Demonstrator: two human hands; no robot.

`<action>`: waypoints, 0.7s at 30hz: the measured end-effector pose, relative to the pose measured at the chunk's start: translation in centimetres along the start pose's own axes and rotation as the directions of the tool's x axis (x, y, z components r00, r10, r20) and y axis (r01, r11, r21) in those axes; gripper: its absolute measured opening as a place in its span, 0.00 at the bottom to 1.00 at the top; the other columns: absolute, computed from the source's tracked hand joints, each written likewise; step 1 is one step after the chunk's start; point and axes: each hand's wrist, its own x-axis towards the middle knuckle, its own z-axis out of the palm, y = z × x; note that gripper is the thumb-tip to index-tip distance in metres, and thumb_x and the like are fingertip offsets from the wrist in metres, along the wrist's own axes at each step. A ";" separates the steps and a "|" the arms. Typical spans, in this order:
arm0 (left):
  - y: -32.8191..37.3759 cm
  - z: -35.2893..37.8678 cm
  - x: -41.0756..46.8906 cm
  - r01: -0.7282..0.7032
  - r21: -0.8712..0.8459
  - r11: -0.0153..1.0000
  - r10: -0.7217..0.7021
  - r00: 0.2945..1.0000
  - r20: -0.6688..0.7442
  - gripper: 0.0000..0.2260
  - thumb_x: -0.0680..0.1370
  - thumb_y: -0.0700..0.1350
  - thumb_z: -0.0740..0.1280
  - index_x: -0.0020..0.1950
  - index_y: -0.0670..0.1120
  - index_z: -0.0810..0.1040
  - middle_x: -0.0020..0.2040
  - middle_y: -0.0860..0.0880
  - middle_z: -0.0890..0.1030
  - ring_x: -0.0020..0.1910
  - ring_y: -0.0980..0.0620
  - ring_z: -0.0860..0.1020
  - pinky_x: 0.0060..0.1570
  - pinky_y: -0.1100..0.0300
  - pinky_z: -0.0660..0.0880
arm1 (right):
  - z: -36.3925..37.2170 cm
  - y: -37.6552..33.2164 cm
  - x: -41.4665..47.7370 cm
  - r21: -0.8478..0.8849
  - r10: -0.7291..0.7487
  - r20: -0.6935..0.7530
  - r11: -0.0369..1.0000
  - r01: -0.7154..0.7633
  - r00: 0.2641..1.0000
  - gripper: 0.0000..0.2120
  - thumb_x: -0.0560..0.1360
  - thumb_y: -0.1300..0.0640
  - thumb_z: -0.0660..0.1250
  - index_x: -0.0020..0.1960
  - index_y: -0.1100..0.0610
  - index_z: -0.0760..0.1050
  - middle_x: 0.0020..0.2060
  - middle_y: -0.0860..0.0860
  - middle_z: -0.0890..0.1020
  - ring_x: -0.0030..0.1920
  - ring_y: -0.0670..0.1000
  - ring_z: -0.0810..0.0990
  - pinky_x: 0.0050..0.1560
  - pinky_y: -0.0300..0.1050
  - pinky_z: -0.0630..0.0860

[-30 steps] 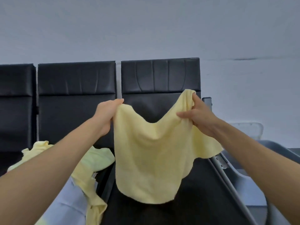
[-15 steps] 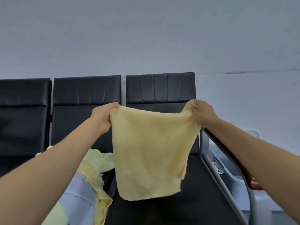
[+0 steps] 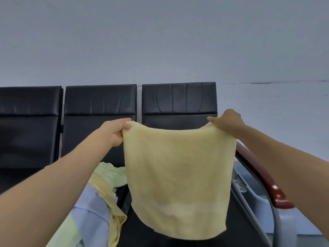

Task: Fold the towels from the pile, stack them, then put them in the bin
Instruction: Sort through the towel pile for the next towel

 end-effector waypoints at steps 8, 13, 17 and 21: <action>-0.6 -0.2 -0.1 -0.076 0.090 0.993 0.083 0.994 -0.073 0.11 0.73 0.34 0.72 0.54 0.38 0.78 0.53 0.41 0.81 0.49 0.45 0.81 0.44 0.54 0.78 | -0.6 0.7 -0.2 -0.003 0.026 0.475 1.000 -0.028 0.880 0.22 0.64 0.66 0.78 0.56 0.64 0.78 0.53 0.58 0.82 0.51 0.56 0.80 0.56 0.50 0.78; -1.2 -0.3 1.0 -0.197 0.333 0.922 0.269 0.945 -0.184 0.08 0.72 0.35 0.73 0.41 0.49 0.85 0.48 0.48 0.84 0.50 0.50 0.80 0.52 0.56 0.79 | 1.7 1.7 -0.5 -0.372 -0.213 0.227 0.883 0.287 0.950 0.12 0.76 0.56 0.68 0.55 0.63 0.77 0.50 0.56 0.81 0.48 0.53 0.75 0.48 0.46 0.74; -1.2 -0.7 1.8 -0.206 0.357 0.911 0.281 0.944 -0.173 0.09 0.73 0.35 0.72 0.43 0.49 0.84 0.50 0.46 0.83 0.53 0.48 0.80 0.57 0.53 0.78 | 2.6 2.8 0.2 -0.279 -0.137 0.142 0.945 0.172 0.980 0.12 0.79 0.54 0.62 0.49 0.64 0.72 0.42 0.56 0.76 0.41 0.53 0.72 0.44 0.49 0.74; -1.5 -0.2 2.1 -0.238 0.369 0.898 0.305 0.943 -0.133 0.11 0.76 0.31 0.66 0.52 0.44 0.82 0.53 0.43 0.81 0.52 0.46 0.80 0.52 0.53 0.79 | 3.5 3.3 0.7 0.109 -0.032 -0.016 0.993 0.034 0.999 0.17 0.78 0.55 0.64 0.45 0.72 0.75 0.42 0.49 0.66 0.38 0.56 0.72 0.37 0.46 0.69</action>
